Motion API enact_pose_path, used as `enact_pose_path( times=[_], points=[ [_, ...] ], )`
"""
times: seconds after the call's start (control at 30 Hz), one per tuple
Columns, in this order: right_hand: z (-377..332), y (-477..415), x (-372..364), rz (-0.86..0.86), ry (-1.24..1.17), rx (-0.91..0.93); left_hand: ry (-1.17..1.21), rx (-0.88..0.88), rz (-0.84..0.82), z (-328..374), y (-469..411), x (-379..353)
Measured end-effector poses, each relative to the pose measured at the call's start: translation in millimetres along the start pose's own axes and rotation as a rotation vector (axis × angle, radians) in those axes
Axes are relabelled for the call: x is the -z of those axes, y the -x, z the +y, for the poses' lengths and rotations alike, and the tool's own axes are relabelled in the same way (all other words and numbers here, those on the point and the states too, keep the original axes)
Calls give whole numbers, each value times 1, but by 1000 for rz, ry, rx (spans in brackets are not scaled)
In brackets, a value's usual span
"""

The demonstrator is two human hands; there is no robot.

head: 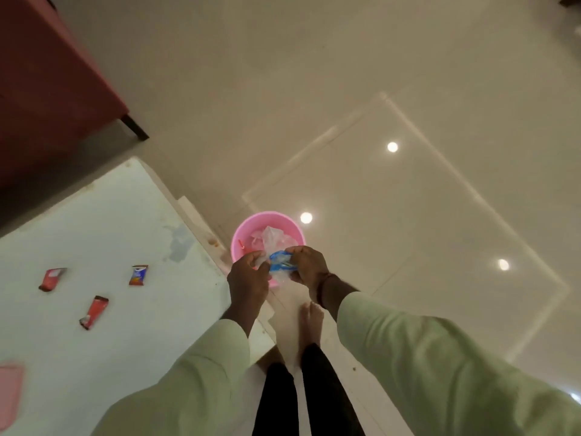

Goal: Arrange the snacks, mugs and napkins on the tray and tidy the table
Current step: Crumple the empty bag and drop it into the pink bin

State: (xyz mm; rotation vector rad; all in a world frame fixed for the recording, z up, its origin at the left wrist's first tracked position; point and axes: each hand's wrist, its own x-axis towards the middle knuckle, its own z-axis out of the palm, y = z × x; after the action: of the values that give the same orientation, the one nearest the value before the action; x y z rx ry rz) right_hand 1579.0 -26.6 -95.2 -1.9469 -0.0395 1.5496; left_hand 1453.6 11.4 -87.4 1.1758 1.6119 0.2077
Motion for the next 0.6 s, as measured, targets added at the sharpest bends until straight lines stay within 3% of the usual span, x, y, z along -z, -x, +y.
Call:
enact_pose_path(
  times=[0.07,0.17,0.3,0.37,0.5,0.6],
  points=[
    [7,-50,-2,-63,70,-29,-51,21,25,-19,-35,-23],
    [18,-97,-12,-86,-12,-90,-118,79,52,-39,-79,-54],
    [38,-141,-21,-99,41,-159,-284,138,-34,-67,-123,-82],
    [45,-150,-16,-55,165,-64,-407,96,-46,-74,-131,-84],
    [54,-107,1,98,599,305,-575,-147,-91,-56,-95,-68],
    [41,-49,20,135,876,449,-771,-395,21,-25,-43,-37]
  ],
)
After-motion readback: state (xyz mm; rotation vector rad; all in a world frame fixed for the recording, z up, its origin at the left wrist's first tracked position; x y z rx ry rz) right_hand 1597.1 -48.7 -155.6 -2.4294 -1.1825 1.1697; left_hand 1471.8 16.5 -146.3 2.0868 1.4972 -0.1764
